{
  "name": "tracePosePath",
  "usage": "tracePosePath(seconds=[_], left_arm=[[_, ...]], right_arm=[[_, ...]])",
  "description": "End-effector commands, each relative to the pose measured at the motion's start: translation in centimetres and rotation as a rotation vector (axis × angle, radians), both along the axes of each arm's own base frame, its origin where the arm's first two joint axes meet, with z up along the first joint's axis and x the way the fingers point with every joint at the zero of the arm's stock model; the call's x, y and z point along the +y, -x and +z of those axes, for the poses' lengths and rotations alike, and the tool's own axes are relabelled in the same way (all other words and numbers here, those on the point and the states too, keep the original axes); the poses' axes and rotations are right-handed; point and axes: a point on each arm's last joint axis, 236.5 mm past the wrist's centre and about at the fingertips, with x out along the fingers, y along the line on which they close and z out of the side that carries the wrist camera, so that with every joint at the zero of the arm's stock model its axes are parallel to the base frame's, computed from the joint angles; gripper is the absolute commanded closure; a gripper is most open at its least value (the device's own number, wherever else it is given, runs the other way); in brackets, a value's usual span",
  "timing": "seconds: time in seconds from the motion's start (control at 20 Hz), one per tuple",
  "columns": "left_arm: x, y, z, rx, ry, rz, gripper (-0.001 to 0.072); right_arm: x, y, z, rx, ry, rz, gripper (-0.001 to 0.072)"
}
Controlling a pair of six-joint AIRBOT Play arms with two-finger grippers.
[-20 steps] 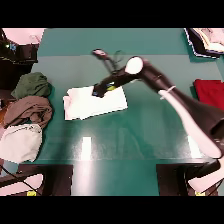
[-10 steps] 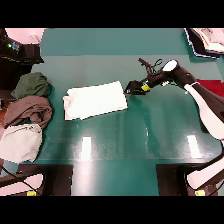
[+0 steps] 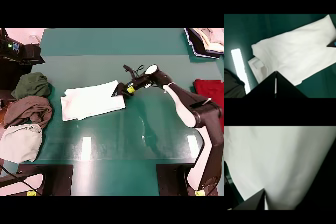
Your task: Fold the shirts.
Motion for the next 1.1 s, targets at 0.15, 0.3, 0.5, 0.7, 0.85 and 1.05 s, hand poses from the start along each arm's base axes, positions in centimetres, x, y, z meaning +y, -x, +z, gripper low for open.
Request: tracePosePath(seconds=[0.15,0.3,0.5,0.7,0.85,1.05], left_arm=[[0.0,0.0,0.0,0.001,-0.002,-0.002,0.0684],[0.0,0.1,0.0,0.004,-0.002,-0.003,0.0684],[-0.8,0.5,0.0,0.018,0.028,-0.022,0.0685],[-4.4,1.2,0.4,0.013,0.065,-0.106,0.0685],[-7.8,1.7,0.8,-0.012,0.073,-0.175,0.0685],[-11.1,2.7,0.9,-0.019,0.079,-0.250,0.0685]], right_arm=[[1.9,0.2,1.9,-0.098,-0.059,0.077,0.0697],[-2.7,-2.0,6.0,-0.226,0.012,0.045,0.0698],[-15.4,-5.6,11.2,-0.346,0.221,-0.128,0.0698],[-31.1,-7.5,15.7,-0.390,0.383,-0.453,0.0699],[-42.3,-7.1,18.1,-0.394,0.432,-0.734,0.0699],[-53.3,-4.3,19.0,-0.375,0.471,-0.988,0.0699]])
